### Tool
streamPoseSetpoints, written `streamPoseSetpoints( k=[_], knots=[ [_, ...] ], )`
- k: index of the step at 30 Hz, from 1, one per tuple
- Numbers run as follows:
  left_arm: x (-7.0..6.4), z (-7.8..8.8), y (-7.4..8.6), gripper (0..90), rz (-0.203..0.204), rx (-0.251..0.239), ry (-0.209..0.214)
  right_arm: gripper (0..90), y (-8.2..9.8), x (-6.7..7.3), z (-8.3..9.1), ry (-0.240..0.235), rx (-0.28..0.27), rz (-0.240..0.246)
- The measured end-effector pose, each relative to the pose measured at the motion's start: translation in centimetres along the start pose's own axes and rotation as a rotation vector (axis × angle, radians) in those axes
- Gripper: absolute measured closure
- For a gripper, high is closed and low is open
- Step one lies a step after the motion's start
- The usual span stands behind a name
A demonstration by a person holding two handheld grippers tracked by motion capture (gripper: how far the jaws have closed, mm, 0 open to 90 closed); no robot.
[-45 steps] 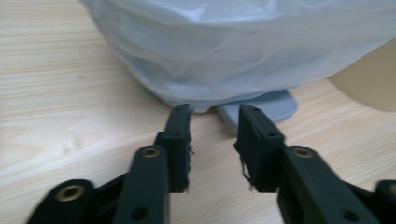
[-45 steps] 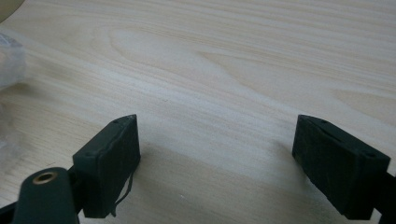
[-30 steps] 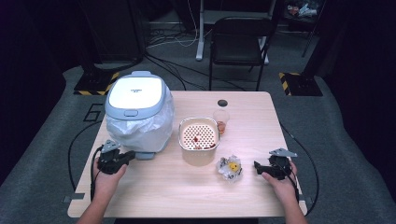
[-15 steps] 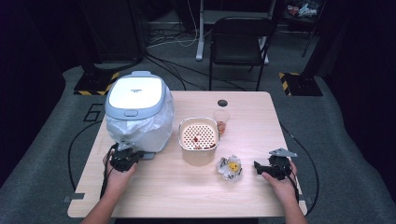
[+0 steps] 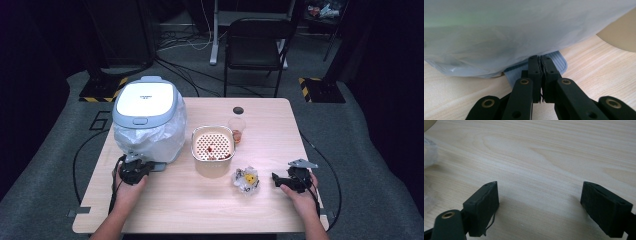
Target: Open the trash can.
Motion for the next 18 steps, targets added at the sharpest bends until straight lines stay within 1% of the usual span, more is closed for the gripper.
streamPoseSetpoints(
  k=[3,6,10,12,15,18],
  knots=[
    [0.05,-0.05,0.05,89.3,-0.001,-0.005,0.006,14.4,0.0,0.03,0.01,-0.001,0.001,-0.003],
    [-0.06,-0.09,0.09,90.0,-0.012,0.0,-0.007,14.4,-0.01,0.05,0.01,-0.002,0.001,-0.003],
    [-0.15,-0.17,0.18,90.0,-0.014,0.004,-0.014,14.4,0.0,0.04,0.0,-0.002,0.0,-0.001],
    [-0.32,-0.27,0.17,90.0,-0.007,-0.008,-0.023,14.4,0.0,0.04,0.01,-0.003,0.0,0.001],
    [-0.19,-0.26,0.3,90.0,-0.011,-0.005,-0.021,14.3,0.02,0.11,0.03,-0.006,0.001,0.003],
    [-0.24,-0.41,0.52,90.0,0.043,-0.031,0.005,14.3,0.01,0.13,0.06,-0.008,0.0,0.011]
  ],
)
Point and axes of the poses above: each handheld gripper's, and its own axes: z roughly backward along the jaws, y roughly out of its underside, x roughly to its left, the point moved 7 cm from there along -z, roughly forward along the jaws, and after that the axes turned 6 degrees about z, right-handed, at the moved point
